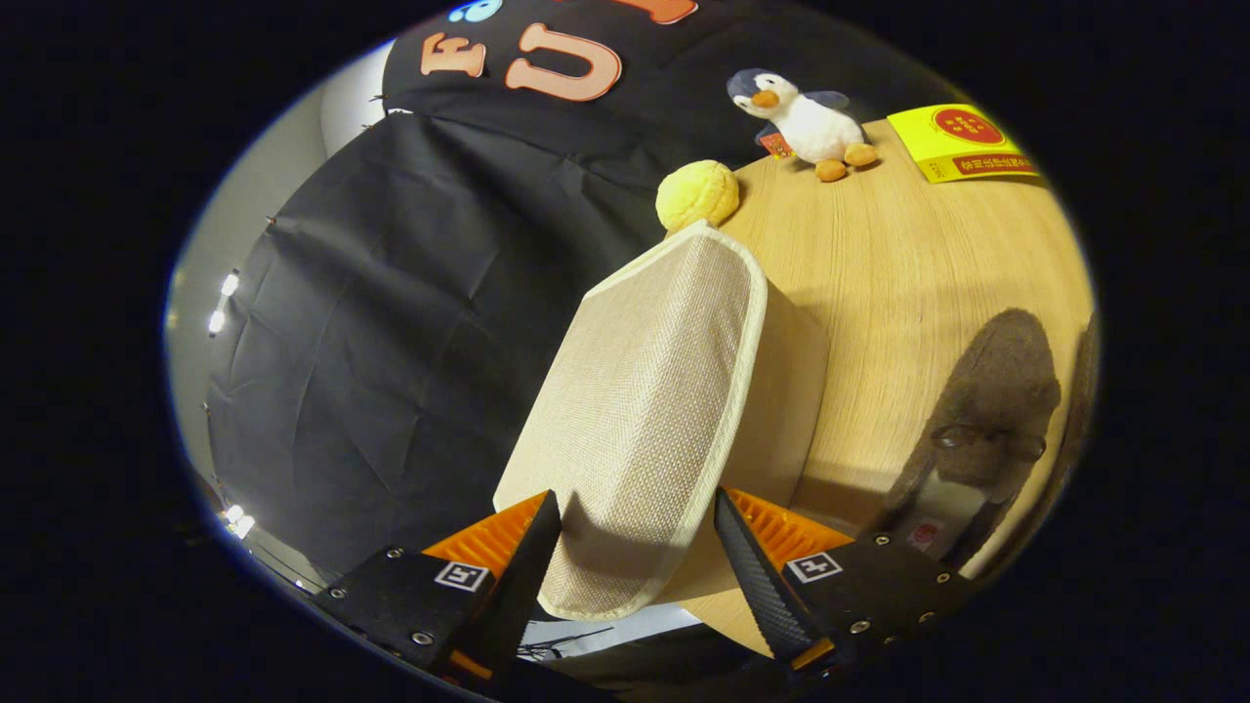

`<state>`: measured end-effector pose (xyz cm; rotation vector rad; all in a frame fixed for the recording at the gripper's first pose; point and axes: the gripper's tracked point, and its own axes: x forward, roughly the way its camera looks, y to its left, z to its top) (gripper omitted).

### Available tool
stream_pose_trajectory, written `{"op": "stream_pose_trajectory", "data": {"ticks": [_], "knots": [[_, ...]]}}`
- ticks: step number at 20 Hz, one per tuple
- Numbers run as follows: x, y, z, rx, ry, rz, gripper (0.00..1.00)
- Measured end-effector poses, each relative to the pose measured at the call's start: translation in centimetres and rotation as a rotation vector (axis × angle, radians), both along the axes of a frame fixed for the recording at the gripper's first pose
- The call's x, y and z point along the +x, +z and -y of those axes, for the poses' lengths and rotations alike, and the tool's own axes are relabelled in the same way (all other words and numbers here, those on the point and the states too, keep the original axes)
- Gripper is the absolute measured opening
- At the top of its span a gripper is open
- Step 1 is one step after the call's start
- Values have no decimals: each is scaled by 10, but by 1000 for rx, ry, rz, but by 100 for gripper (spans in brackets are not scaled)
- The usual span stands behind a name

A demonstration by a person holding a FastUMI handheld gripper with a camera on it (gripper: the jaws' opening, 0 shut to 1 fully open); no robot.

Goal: Open the storage box then place both shoes into the box .Put the left shoe in first, then the right shoe, with the right side of both shoes facing outward in a uniform manner.

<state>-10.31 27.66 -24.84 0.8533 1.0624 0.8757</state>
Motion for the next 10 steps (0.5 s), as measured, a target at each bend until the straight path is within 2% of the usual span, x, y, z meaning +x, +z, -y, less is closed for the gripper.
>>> {"op": "stream_pose_trajectory", "data": {"ticks": [4,10], "knots": [[-1,7,0,34,-3,-61,79],[15,36,10,156,-69,-95,63]]}}
